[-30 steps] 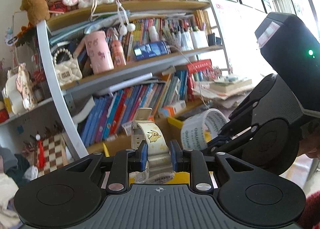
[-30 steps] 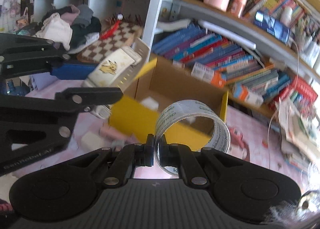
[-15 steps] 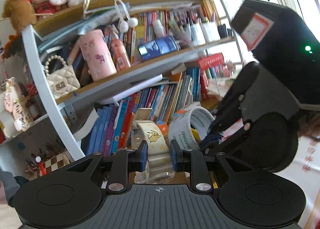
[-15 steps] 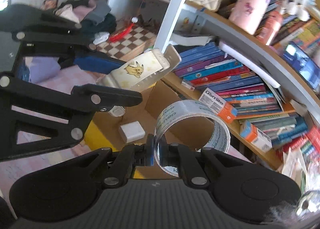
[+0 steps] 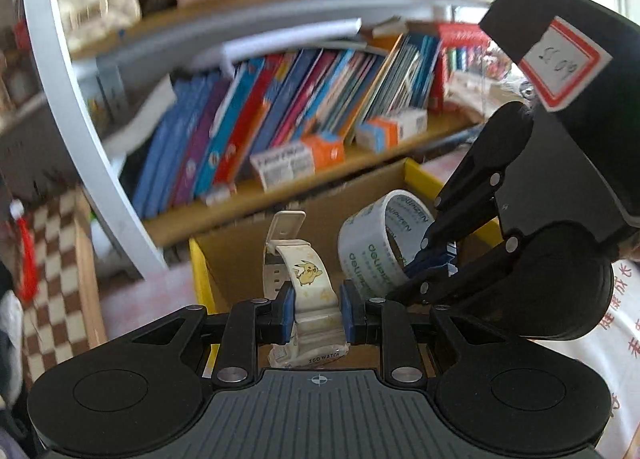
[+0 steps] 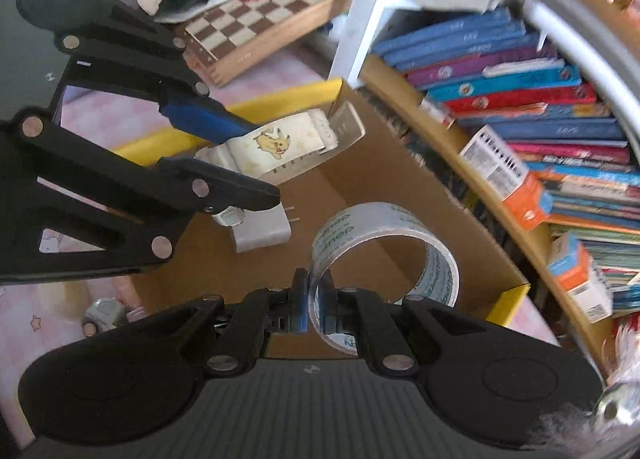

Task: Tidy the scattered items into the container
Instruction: 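Carry the watch toy and tape roll with both grippers over the yellow box, then lower both items into the yellow box and open both grippers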

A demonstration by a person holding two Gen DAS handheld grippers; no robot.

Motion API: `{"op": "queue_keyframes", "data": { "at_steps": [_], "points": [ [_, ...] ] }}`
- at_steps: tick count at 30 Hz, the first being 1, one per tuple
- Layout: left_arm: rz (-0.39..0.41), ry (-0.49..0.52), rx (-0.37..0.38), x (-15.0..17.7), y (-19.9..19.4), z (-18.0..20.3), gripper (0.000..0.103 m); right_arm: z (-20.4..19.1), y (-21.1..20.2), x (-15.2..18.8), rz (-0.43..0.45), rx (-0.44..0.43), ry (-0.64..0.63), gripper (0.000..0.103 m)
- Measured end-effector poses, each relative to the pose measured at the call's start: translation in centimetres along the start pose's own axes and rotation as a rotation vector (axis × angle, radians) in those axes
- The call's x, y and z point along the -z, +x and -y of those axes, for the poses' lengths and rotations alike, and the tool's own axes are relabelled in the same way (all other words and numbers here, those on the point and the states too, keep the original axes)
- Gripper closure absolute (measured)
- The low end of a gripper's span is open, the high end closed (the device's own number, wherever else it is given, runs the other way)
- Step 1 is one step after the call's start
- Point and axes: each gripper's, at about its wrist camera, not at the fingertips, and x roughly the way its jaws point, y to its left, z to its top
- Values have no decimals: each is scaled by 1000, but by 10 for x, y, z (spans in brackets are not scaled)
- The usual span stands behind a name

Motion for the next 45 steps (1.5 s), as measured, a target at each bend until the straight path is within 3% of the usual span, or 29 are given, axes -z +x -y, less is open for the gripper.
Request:
{"op": "queue_keyframes", "data": {
  "at_steps": [10,19,22,24,27,30,42,45],
  "points": [
    [-134,-80,18,3,41,-10,80,4,35,-4,-80,-53,-31,96],
    [-168,-71,18,4,51,-8,78,7,55,-5,-119,-80,-38,96],
    [-154,-57,4,2,48,-6,72,6,52,-3,-106,-62,-37,83],
    [-134,-49,-7,-1,44,-6,54,4,47,-2,-94,-46,-45,64],
    [-89,-35,-18,-4,32,-4,38,0,39,1,-78,-19,-64,61],
    [-51,-19,-29,-5,19,-1,28,-4,29,3,-63,-2,-64,53],
    [80,-31,-62,2,-44,7,18,-9,-29,15,25,119,-5,26],
    [116,-38,-66,7,-61,9,18,-13,-45,18,56,154,18,25]
  ]
}}
